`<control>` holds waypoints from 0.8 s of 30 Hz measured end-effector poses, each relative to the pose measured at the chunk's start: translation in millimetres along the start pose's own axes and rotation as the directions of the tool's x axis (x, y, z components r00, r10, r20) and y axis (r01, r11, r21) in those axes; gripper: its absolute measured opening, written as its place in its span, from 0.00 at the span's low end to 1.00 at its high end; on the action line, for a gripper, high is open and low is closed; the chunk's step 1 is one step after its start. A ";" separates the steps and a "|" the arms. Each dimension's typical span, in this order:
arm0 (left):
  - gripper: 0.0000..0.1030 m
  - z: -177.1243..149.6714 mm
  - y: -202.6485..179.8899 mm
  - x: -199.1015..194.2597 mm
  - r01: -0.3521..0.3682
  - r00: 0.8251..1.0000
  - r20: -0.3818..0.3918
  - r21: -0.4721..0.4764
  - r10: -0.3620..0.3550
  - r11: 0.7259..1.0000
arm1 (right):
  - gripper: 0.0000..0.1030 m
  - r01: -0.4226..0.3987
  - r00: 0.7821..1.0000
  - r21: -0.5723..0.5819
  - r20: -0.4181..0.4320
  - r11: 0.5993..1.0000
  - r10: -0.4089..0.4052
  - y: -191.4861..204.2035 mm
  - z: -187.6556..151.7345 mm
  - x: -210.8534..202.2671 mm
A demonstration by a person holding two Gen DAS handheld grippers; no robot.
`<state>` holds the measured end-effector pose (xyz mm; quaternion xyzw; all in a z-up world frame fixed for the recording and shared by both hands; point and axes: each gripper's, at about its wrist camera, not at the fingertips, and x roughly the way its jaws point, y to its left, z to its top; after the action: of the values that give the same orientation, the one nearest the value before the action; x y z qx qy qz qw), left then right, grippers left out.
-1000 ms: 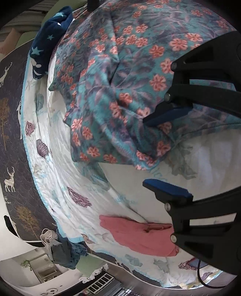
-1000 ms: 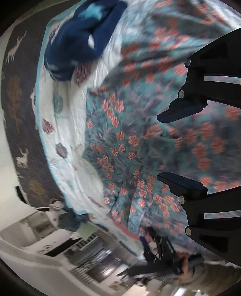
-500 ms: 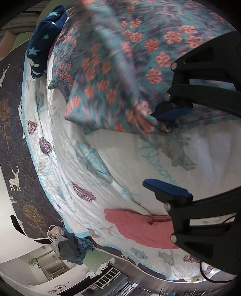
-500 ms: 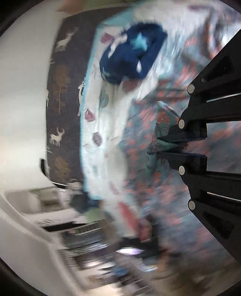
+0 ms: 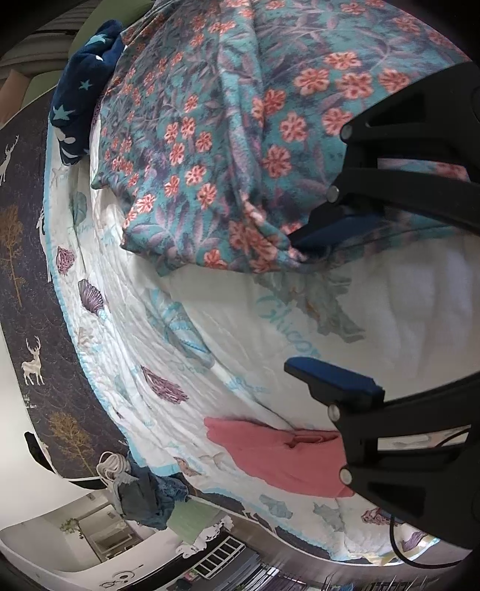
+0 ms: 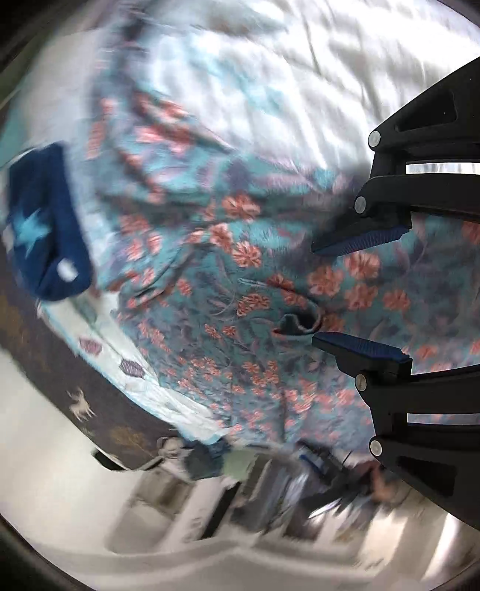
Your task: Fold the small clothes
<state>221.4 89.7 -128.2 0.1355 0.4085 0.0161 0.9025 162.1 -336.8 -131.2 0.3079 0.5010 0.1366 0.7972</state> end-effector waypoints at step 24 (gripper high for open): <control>0.17 -11.5 -60.7 -33.9 -0.141 0.982 0.157 0.217 0.108 0.966 | 0.09 0.322 0.944 -0.191 0.135 0.927 -0.300 31.6 76.4 18.0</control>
<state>185.3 29.2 -126.2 0.2638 0.3322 0.0166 0.9054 240.7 -330.0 -100.6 0.1449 0.4841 0.0445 0.8618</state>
